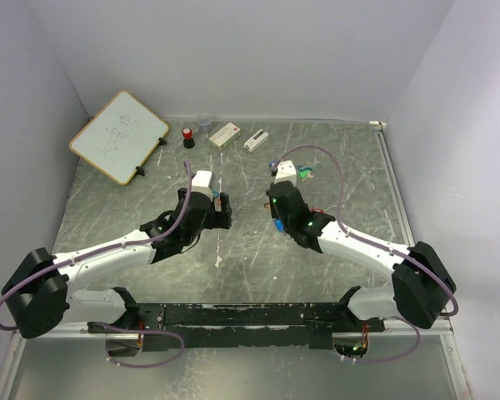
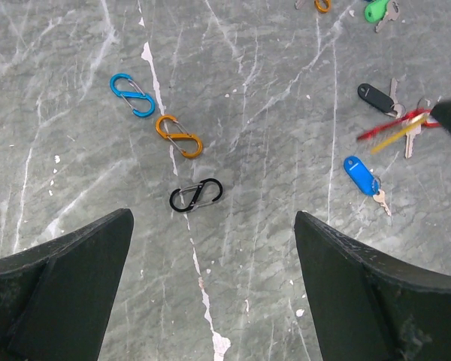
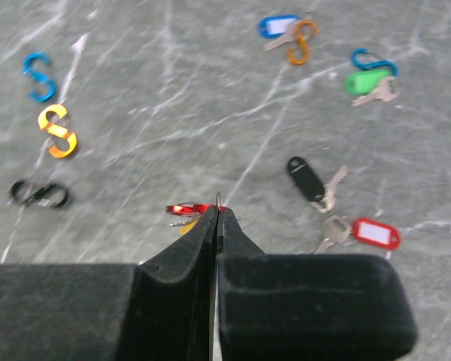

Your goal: Put the keys on the keyring

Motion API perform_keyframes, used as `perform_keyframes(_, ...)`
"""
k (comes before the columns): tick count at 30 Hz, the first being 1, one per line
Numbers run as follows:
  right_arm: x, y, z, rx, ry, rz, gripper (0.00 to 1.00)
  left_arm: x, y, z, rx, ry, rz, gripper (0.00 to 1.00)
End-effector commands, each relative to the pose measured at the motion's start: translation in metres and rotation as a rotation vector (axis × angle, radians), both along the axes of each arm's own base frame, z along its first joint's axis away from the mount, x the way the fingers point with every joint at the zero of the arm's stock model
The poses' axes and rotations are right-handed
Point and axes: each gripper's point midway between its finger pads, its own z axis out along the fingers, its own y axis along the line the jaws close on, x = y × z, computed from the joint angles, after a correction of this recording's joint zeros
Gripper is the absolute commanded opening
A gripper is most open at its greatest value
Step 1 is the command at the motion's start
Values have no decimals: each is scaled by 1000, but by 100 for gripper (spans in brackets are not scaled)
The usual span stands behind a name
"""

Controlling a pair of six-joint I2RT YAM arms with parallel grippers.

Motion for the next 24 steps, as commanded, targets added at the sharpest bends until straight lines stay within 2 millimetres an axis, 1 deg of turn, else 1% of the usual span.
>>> perform_keyframes(1,32,-23,11,60,-17,-100,0,3,7,12,-42,-36,33,99)
perform_keyframes(7,68,-50,8,69,-12,-176,0,2,8,14,-49,-38,33,99)
perform_keyframes(14,108,-76,1,109,-6,-238,0,0,7,11,-57,-26,25,99)
perform_keyframes(18,129,-81,-8,131,5,-246,0,-1,8,9,-55,-18,31,99)
perform_keyframes(21,145,-79,-14,132,9,-245,0,-1,11,10,-59,-25,37,99)
perform_keyframes(22,147,-80,-21,129,24,-245,0,-1,11,10,-61,-27,38,99)
perform_keyframes(24,159,-75,-20,140,17,-239,0,-1,12,8,-57,-23,38,99)
